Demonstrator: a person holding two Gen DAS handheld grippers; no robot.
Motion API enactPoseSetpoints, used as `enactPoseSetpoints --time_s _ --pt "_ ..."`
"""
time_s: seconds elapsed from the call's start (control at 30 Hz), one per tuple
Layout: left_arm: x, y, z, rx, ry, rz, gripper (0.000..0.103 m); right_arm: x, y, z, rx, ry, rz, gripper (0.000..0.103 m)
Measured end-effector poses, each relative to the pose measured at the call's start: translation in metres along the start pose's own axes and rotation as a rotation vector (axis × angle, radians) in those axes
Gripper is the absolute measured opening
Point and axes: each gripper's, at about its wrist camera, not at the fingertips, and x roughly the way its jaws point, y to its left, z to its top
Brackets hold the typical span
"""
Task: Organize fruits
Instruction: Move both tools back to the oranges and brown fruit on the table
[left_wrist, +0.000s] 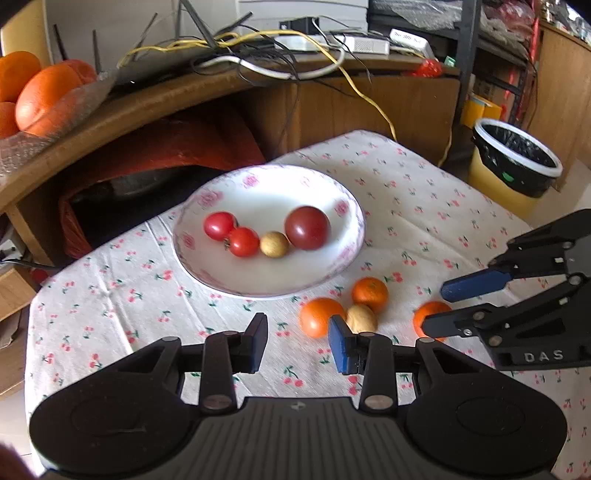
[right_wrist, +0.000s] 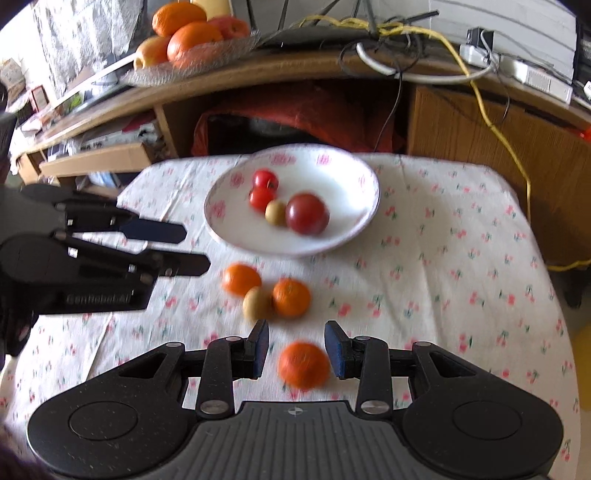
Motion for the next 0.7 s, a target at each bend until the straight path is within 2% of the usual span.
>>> enactPoseSetpoints --time_s 0.1,0.17,0.27,0.53,0.7 --pt "0.004 -0.004 -0.001 0.009 0.011 -0.014 0.045 0.005 -0.002 -0.005 0.011 0.015 0.006 0.031" --pt "0.006 -0.006 -0.001 0.014 0.017 -0.023 0.045 0.009 -0.004 -0.006 0.021 0.018 0.005 0.038" --pt "0.009 -0.010 -0.001 0.027 0.025 -0.039 0.045 0.014 -0.005 -0.005 0.011 0.020 0.004 0.042" --pt "0.018 -0.017 -0.001 0.053 0.039 -0.068 0.045 0.021 -0.013 -0.002 0.000 0.038 0.004 0.041" --pt "0.020 -0.017 -0.001 0.055 0.040 -0.081 0.045 0.026 -0.012 -0.001 -0.016 0.062 0.020 0.034"
